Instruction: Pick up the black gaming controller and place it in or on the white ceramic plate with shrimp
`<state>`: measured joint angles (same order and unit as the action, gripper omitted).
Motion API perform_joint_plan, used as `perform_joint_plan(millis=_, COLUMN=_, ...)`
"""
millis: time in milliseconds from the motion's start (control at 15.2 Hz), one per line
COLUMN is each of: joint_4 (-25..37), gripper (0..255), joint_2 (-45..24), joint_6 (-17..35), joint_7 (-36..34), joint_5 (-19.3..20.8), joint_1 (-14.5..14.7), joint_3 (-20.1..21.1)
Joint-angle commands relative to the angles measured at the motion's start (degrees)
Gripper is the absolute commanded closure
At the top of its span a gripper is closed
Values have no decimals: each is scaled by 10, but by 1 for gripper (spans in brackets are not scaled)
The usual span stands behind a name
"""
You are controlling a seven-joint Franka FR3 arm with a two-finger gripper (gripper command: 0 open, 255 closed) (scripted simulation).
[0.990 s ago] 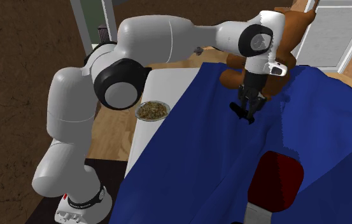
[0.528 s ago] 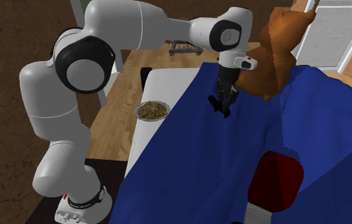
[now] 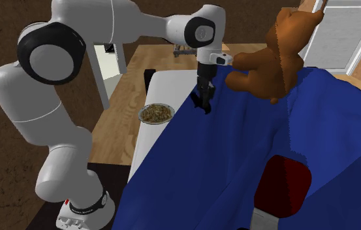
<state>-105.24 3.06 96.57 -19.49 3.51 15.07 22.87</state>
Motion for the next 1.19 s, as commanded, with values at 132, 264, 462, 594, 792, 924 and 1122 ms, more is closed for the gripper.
perform_joint_plan(millis=132, joint_4=-55, gripper=255, joint_2=55, joint_6=2, joint_7=-29, joint_5=-27, joint_1=19, joint_3=17)
perform_joint_plan(millis=264, joint_4=-75, gripper=255, joint_2=79, joint_6=0, joint_7=-45, joint_5=-41, joint_1=30, joint_3=27)
perform_joint_plan(millis=462, joint_4=-101, gripper=255, joint_2=112, joint_6=-5, joint_7=-71, joint_5=-62, joint_1=47, joint_3=43)
perform_joint_plan(millis=594, joint_4=-114, gripper=255, joint_2=132, joint_6=-9, joint_7=-89, joint_5=-76, joint_1=59, joint_3=55)
perform_joint_plan(millis=792, joint_4=-130, gripper=255, joint_2=158, joint_6=-16, joint_7=-118, joint_5=-96, joint_1=77, joint_3=73)
perform_joint_plan(millis=924, joint_4=-137, gripper=255, joint_2=172, joint_6=-21, joint_7=-139, joint_5=-110, joint_1=89, joint_3=86)
perform_joint_plan(millis=1122, joint_4=-149, gripper=255, joint_2=184, joint_6=-18, joint_7=-159, joint_5=-123, joint_1=101, joint_3=100)
